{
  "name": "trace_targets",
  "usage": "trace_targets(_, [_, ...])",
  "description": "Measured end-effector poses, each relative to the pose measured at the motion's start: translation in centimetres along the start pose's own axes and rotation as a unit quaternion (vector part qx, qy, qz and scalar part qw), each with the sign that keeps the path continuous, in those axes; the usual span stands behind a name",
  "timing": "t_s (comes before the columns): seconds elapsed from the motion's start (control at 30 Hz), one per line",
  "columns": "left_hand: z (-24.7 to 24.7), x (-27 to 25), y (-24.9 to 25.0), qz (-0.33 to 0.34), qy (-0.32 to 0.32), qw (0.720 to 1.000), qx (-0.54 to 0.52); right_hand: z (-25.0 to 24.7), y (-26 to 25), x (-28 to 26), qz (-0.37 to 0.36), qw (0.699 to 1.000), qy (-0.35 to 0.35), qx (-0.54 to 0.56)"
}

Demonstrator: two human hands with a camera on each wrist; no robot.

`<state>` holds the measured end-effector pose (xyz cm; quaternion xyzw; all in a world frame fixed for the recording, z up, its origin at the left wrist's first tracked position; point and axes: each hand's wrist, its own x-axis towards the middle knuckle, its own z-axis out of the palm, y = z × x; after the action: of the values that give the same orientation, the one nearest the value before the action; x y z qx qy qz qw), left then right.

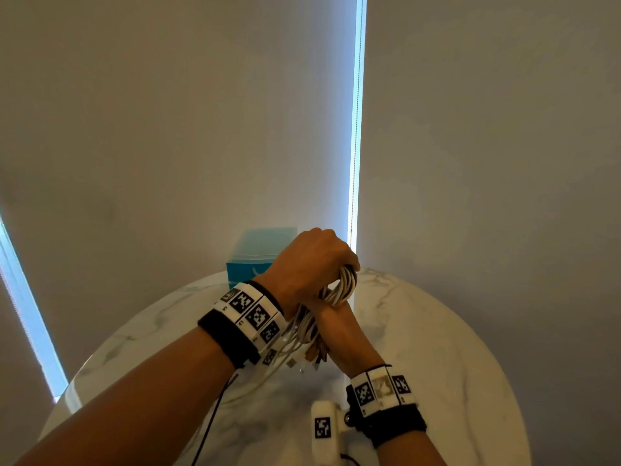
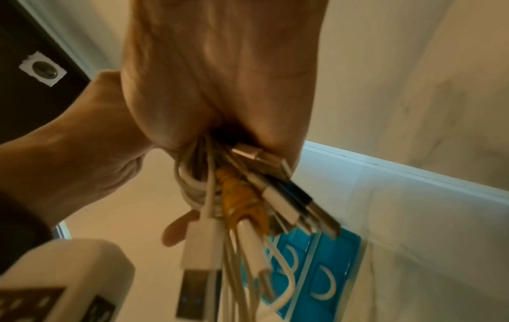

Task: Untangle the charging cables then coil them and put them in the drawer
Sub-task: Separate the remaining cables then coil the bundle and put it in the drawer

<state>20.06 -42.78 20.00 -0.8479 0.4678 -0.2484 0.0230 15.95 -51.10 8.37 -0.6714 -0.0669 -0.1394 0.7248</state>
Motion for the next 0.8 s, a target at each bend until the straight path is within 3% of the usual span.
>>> trace_targets(0.1, [-0.2, -0.2, 0.3, 0.046, -0.021, 0.998, 0.032, 0.1, 0.0, -0.3, 0.048, 0.998, -0.016, -0.038])
trace_targets(0.2, [-0.3, -0.7, 0.9, 0.081, -0.001, 0.997, 0.016, -0.1, 0.0, -0.4, 0.066, 0.996, -0.024, -0.048])
trace_targets(0.27, [0.0, -1.2, 0.3, 0.029, 0.024, 0.997, -0.061, -0.1, -0.3, -0.1, 0.083, 0.997, -0.002, -0.009])
trace_targets(0.33, [0.8, -2.2, -0.6, -0.049, 0.038, 0.975, -0.214, 0.0, -0.2, 0.2, 0.092, 0.993, 0.034, 0.062])
trace_targets(0.4, [1.9, -3.3, -1.2, -0.107, -0.016, 0.941, -0.322, -0.3, 0.2, 0.2, 0.067, 0.987, 0.068, 0.132])
trace_targets(0.47, [3.1, -4.8, -1.8, -0.154, -0.133, 0.911, -0.360, -0.8, 0.5, 0.3, 0.057, 0.982, 0.078, 0.160])
trace_targets(0.57, [4.7, -7.3, -2.9, -0.136, -0.277, 0.875, -0.373, -1.6, 1.1, 0.9, 0.084, 0.981, 0.070, 0.162])
trace_targets(0.63, [5.0, -8.5, -3.8, -0.143, -0.291, 0.875, -0.358, -2.2, 1.5, 1.3, 0.093, 0.968, 0.100, 0.209])
trace_targets(0.73, [4.2, -9.4, -4.8, -0.176, -0.221, 0.873, -0.398, -3.4, 2.1, 1.7, 0.102, 0.933, 0.165, 0.303])
trace_targets(0.8, [3.9, -9.9, -5.0, -0.173, -0.240, 0.879, -0.373, -4.3, 2.1, 2.0, 0.096, 0.909, 0.197, 0.355])
